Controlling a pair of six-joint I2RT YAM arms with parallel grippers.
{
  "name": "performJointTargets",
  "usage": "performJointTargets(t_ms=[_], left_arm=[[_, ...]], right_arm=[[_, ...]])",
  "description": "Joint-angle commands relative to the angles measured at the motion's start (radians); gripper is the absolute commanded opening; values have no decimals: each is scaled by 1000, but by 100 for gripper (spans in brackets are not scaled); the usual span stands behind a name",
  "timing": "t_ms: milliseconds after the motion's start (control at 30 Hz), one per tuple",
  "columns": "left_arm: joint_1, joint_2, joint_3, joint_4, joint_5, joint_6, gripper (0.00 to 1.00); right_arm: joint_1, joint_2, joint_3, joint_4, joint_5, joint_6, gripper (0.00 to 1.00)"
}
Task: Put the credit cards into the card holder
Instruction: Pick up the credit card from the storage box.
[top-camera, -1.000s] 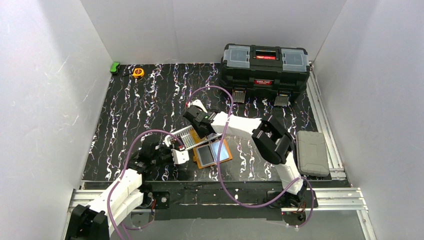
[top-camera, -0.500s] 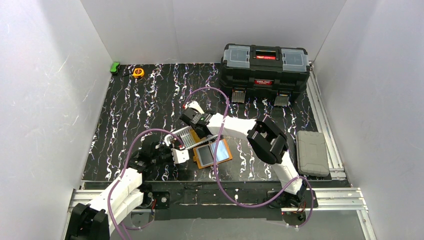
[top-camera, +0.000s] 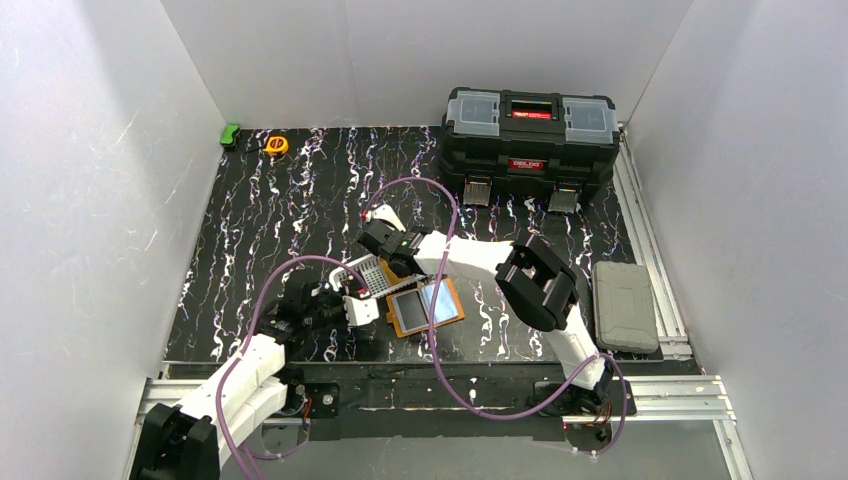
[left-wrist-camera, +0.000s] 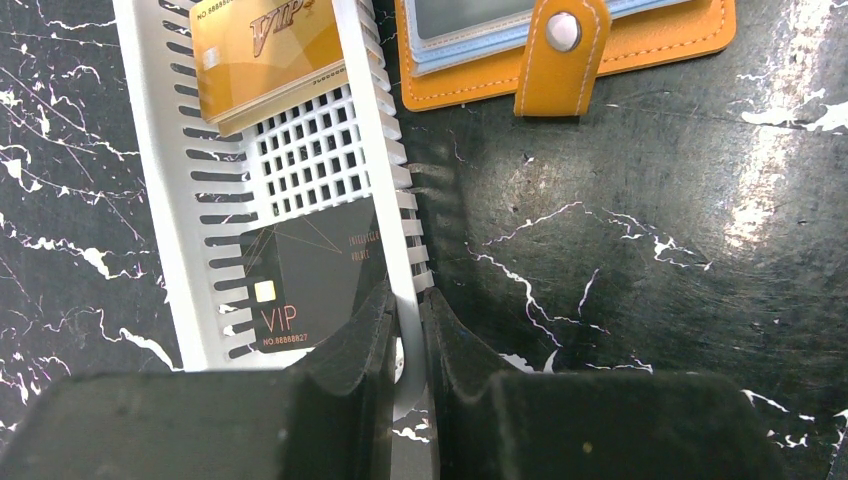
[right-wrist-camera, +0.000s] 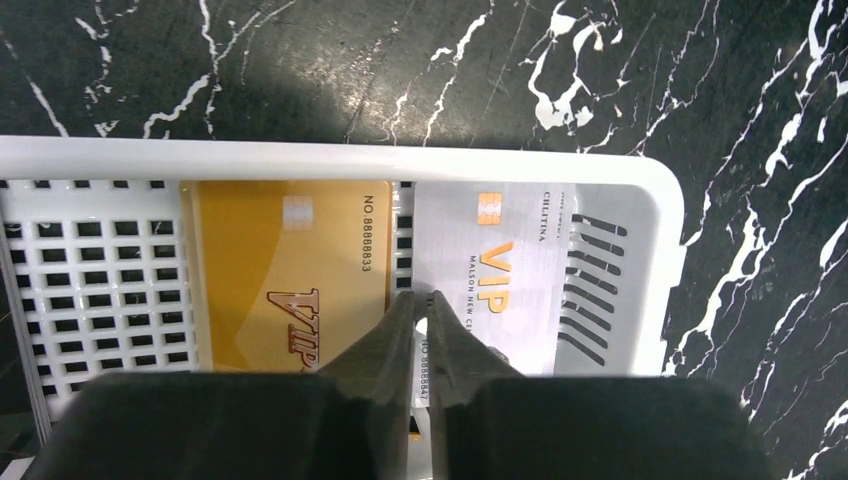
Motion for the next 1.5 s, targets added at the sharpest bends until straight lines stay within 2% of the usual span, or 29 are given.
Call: performJointTargets(t_ms=[0, 167, 600, 833, 900, 1000, 1067, 1200, 1300, 1467], left_arm=[[5, -14, 20, 12, 38, -2, 0], [5, -28, 14, 6, 35, 0, 0], [5, -34, 14, -5, 38, -14, 1], [5, -36, 15, -9, 38, -20, 1], [5, -34, 15, -9, 40, -20, 1], [5, -33, 17, -8, 41, -20, 2], [5, -32, 19, -8, 41, -20, 2], [5, -38, 13, -8, 39, -18, 2], [5, -43, 8, -9, 41, -19, 2], [5, -46, 6, -11, 39, -20, 2]], right_arm=[[1, -38, -25, 15, -7, 16, 9], [0, -53, -20, 24, 12, 4, 1], [0, -83, -37, 63, 171, -80, 1], [0, -96, -39, 68, 199, -103, 2], [6, -102, -45, 77, 183, -95, 24], [26, -97, -49, 98, 175, -97, 47], [33, -79, -41, 102, 171, -100, 58], [37, -48, -27, 93, 167, -89, 64], [35, -27, -21, 100, 163, -88, 65], [28, 2, -24, 96, 176, -74, 57]])
